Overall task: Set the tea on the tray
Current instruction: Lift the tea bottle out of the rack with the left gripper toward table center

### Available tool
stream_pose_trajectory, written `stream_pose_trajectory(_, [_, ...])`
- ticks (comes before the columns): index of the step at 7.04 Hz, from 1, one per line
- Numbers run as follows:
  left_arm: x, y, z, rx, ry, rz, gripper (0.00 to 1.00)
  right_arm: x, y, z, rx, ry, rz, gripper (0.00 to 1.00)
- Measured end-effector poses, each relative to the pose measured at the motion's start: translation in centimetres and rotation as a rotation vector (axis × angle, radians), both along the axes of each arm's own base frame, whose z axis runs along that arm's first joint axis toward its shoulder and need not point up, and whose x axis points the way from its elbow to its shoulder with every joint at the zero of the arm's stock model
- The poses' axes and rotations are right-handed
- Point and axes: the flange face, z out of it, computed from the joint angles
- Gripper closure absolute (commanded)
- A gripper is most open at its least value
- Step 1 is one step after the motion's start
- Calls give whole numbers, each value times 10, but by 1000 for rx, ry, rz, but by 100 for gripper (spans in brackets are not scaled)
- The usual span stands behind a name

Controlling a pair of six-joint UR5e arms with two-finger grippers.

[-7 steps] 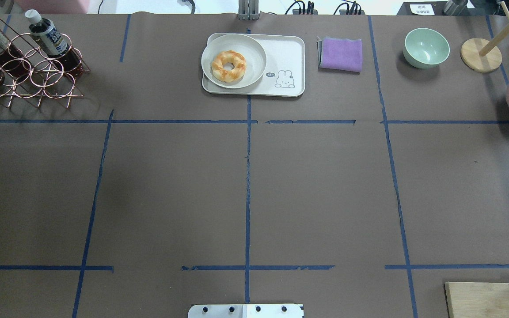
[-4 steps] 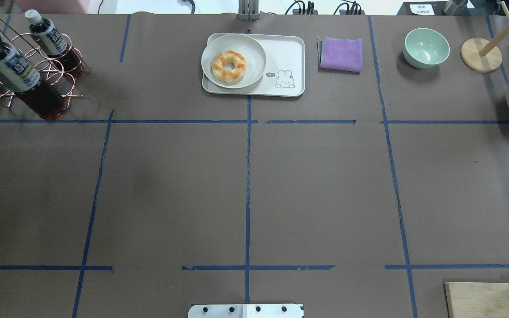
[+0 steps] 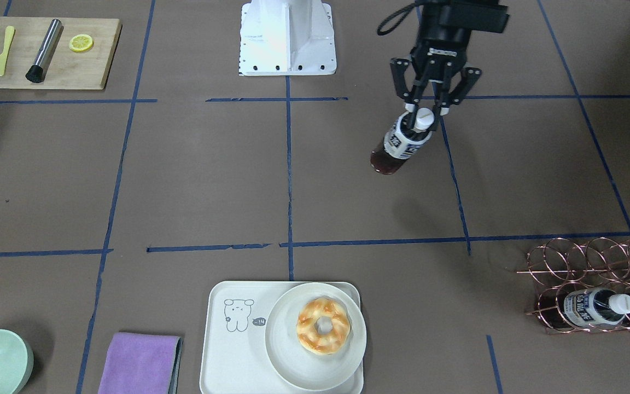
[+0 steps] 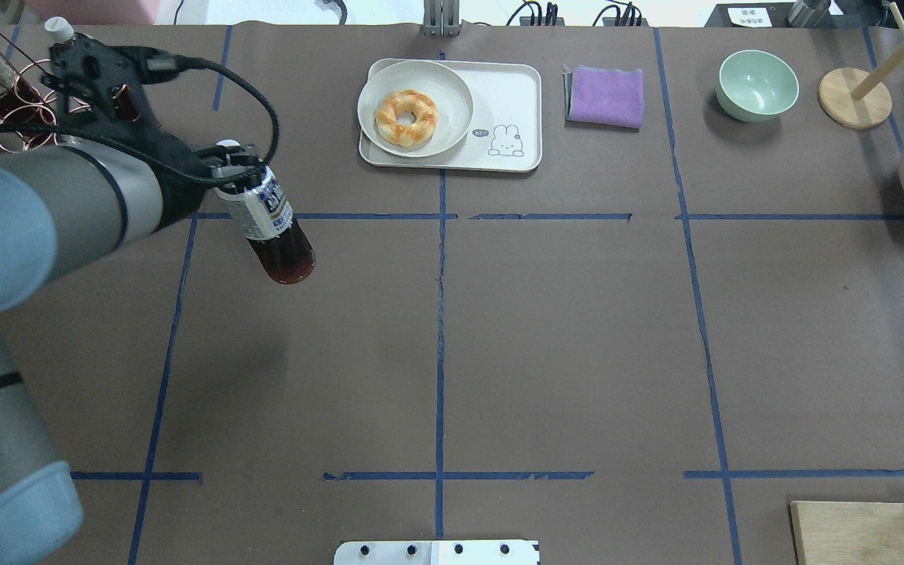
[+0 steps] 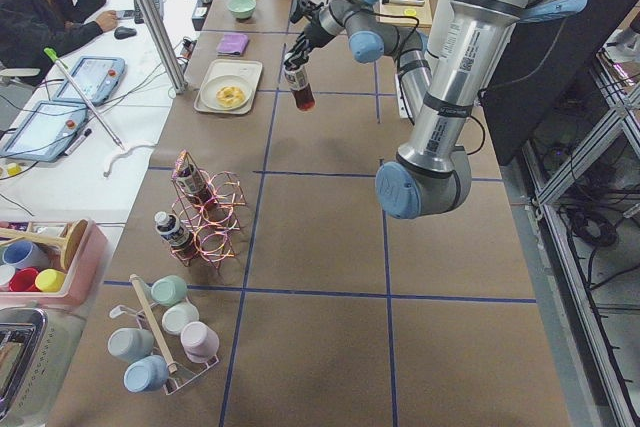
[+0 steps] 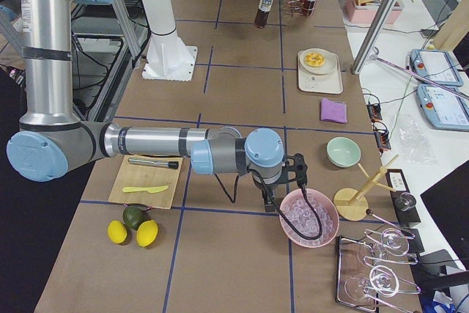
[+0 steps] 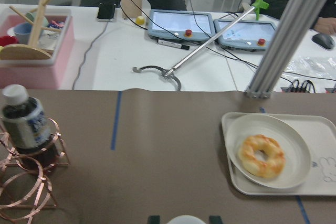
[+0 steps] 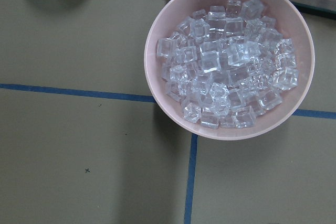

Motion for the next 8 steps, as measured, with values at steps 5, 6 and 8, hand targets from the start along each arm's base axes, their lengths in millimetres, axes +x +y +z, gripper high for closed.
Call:
stream_pose_trajectory(5, [142,-7,-55,-46,-17,14,100,0,-1,-8,4,-10,8,0])
stream_pose_trajectory(6, [157,-13,-62,-54,-20,10,100,-1,-1,-9,6,-11,8,0])
stream_pose_trajectory(8, [175,-21,-65,-57,-17,9,100,-1,-1,-11,10,-12,8,0])
